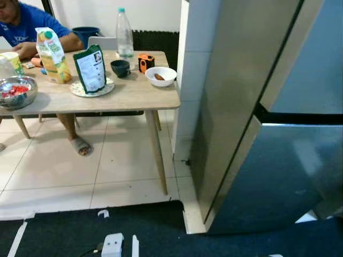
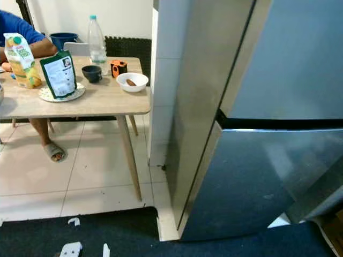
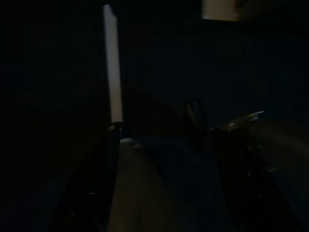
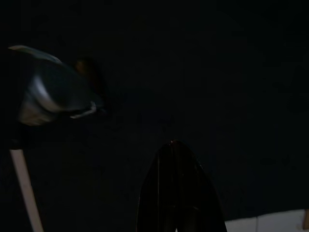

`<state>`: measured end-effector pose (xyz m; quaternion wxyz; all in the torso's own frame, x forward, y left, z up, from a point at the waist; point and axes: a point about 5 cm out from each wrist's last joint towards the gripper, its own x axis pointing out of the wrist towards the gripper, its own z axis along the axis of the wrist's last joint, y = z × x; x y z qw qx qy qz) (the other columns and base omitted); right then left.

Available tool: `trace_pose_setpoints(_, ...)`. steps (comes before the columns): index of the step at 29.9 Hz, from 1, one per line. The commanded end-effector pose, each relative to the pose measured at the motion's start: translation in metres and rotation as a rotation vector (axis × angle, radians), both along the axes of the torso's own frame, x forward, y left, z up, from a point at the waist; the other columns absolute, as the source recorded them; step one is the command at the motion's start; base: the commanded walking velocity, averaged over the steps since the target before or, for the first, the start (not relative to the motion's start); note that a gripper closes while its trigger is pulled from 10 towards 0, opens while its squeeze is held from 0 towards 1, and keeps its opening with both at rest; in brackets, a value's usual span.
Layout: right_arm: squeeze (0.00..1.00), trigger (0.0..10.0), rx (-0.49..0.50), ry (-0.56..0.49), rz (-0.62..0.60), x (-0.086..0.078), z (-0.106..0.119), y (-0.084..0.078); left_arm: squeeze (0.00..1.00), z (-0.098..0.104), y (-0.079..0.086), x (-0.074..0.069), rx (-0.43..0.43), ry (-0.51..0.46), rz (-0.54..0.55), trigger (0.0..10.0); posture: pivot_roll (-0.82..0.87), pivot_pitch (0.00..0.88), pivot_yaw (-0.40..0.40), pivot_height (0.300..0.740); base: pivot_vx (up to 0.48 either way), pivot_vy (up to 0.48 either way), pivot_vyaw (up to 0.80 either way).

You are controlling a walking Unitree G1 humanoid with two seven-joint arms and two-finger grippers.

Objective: Restocking fridge

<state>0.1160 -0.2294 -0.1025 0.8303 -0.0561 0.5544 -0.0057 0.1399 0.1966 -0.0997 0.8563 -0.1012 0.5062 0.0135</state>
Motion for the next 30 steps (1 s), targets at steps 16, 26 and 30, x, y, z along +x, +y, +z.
trace_pose_setpoints(16, 0.00, 10.0, 0.001, -0.016, 0.004, 0.0045, 0.0008, 0.0025, 0.00, -0.0006, 0.0030, -0.0025, 0.018, 0.015, -0.018, 10.0, -0.02, 0.000, -0.028, 0.740, 0.000, 0.000, 0.00)
trace_pose_setpoints(26, 0.00, 10.0, -0.005, -0.007, 0.012, 0.0025, 0.0006, 0.0009, 0.00, -0.0005, 0.0017, -0.0016, 0.016, 0.015, -0.022, 10.0, -0.01, 0.000, -0.029, 0.740, 0.000, 0.000, 0.00)
trace_pose_setpoints(30, 0.00, 10.0, -0.004, -0.006, 0.013, 0.0026, 0.0005, 0.0013, 0.00, -0.0005, 0.0012, -0.0012, 0.015, 0.014, -0.022, 10.0, -0.01, 0.000, -0.033, 0.740, 0.000, 0.000, 0.00)
